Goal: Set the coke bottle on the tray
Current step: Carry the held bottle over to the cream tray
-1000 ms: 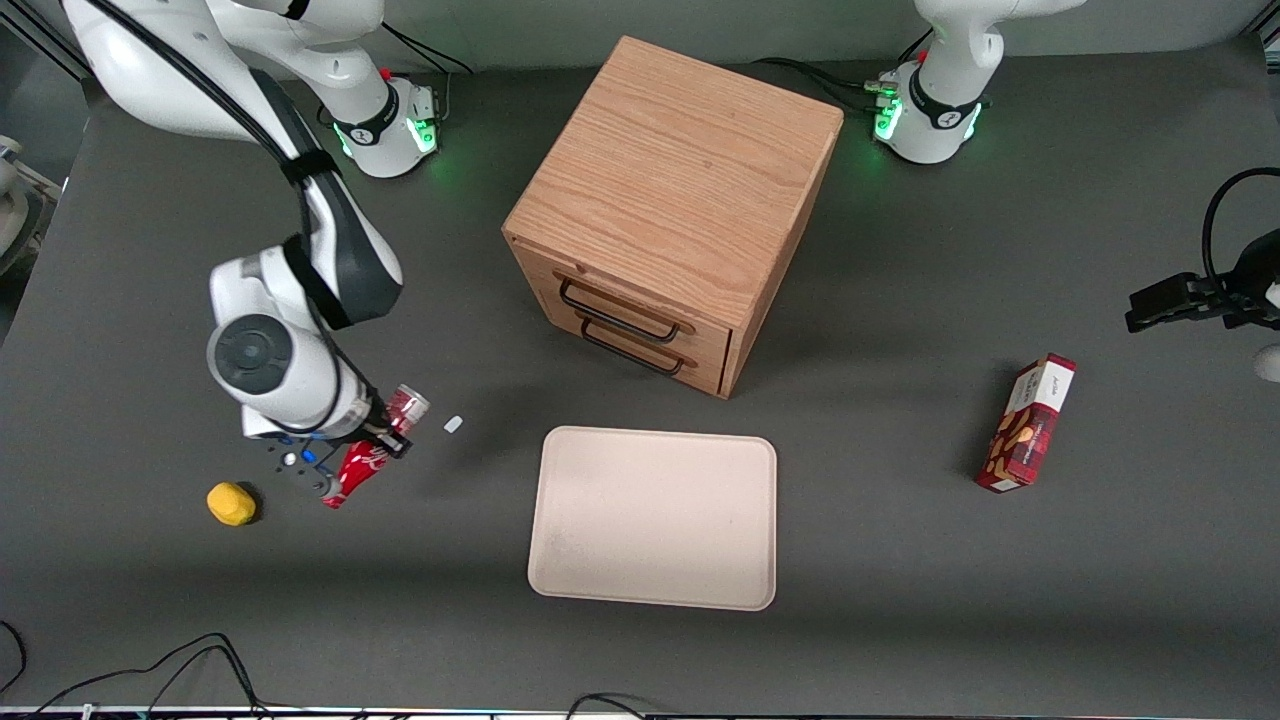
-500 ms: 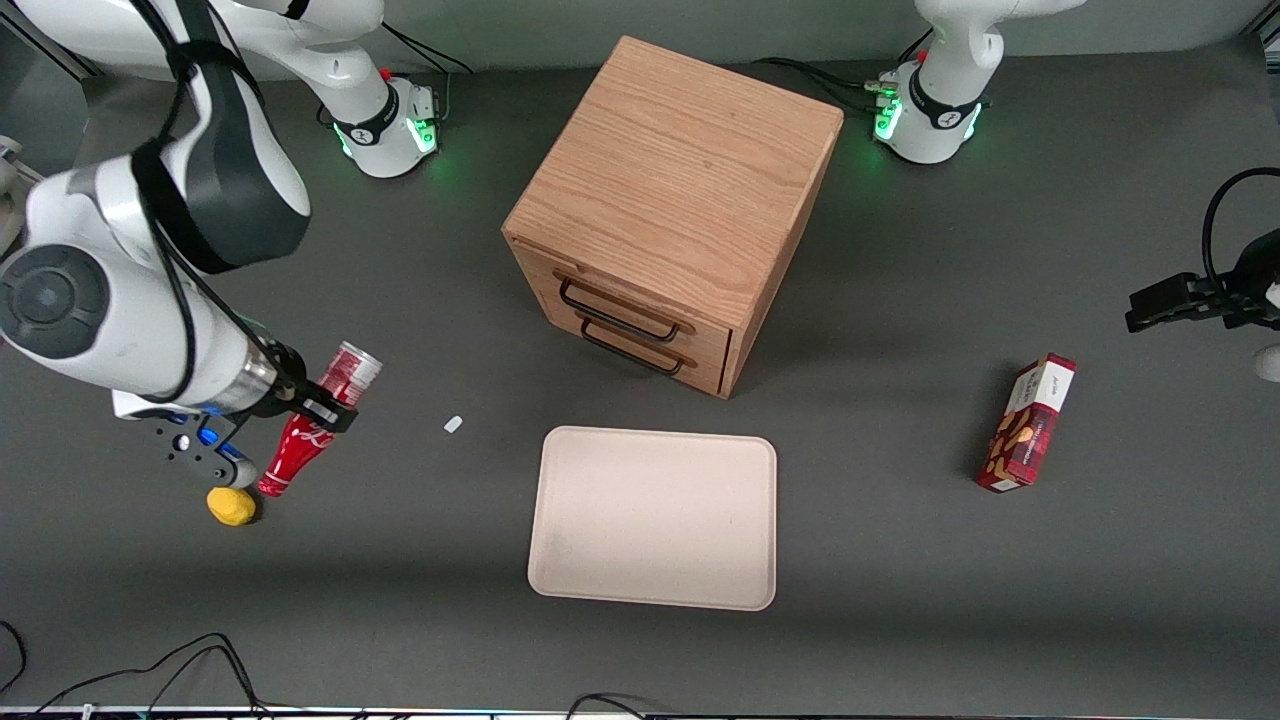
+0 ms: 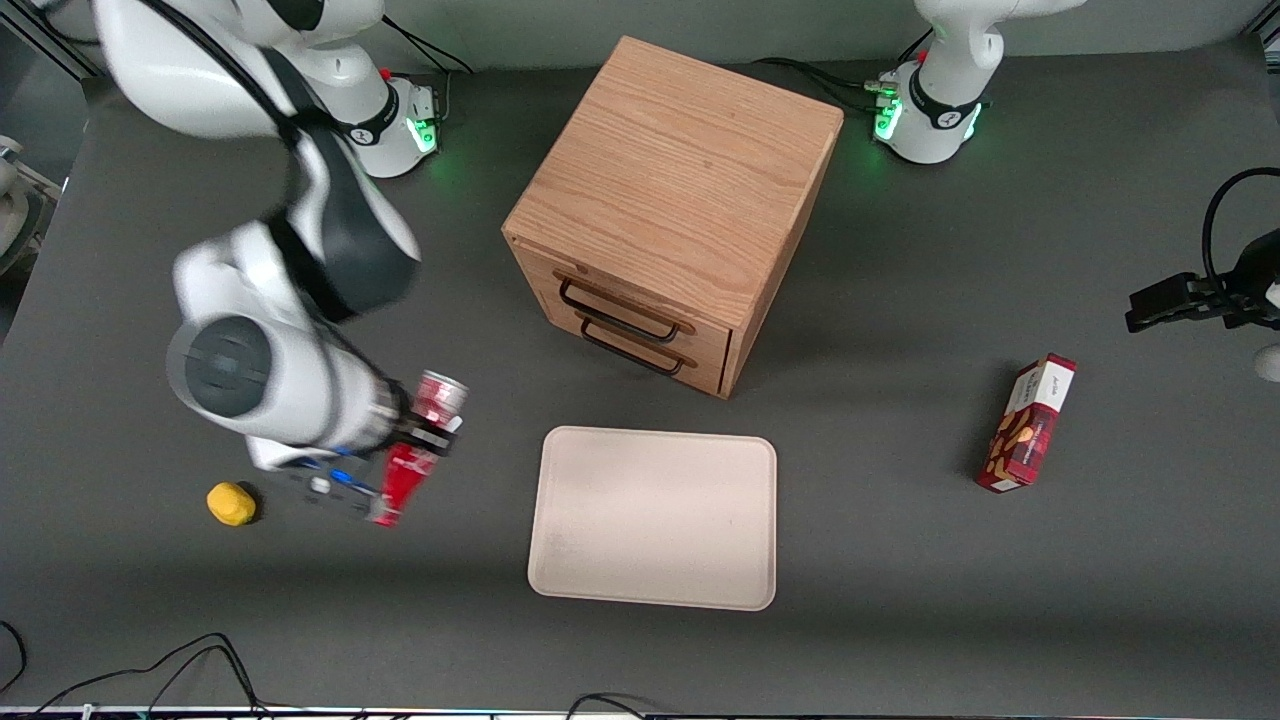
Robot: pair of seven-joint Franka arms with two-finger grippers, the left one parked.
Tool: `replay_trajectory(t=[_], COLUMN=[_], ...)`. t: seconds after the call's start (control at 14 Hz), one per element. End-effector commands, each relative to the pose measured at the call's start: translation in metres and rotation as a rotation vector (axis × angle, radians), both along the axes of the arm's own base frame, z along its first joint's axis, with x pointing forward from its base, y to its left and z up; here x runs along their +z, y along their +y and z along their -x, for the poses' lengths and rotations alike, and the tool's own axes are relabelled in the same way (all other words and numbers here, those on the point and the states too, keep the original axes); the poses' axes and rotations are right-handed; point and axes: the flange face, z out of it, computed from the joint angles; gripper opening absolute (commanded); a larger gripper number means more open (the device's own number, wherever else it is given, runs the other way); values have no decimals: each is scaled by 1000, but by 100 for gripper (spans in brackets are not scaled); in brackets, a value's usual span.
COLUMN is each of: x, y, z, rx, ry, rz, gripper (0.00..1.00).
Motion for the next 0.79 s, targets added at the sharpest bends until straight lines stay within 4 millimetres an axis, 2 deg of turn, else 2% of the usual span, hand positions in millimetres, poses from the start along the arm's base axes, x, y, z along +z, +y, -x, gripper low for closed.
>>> replay_trajectory(t=[0.0,0.07,0.14,0.29,0.43,0.71], x=[-55,-84,-109,-140,-159,-179], y=[42,62,72,72,70,69], z=[-18,-17,-16,-20,-19,-18], rx=[54,109,129,182,230,284], ry=[-74,-94,-107,-120,-98,-82], rz=[-30,-39,-39,-38,-33,-28], gripper=[0,0,0,0,0,0])
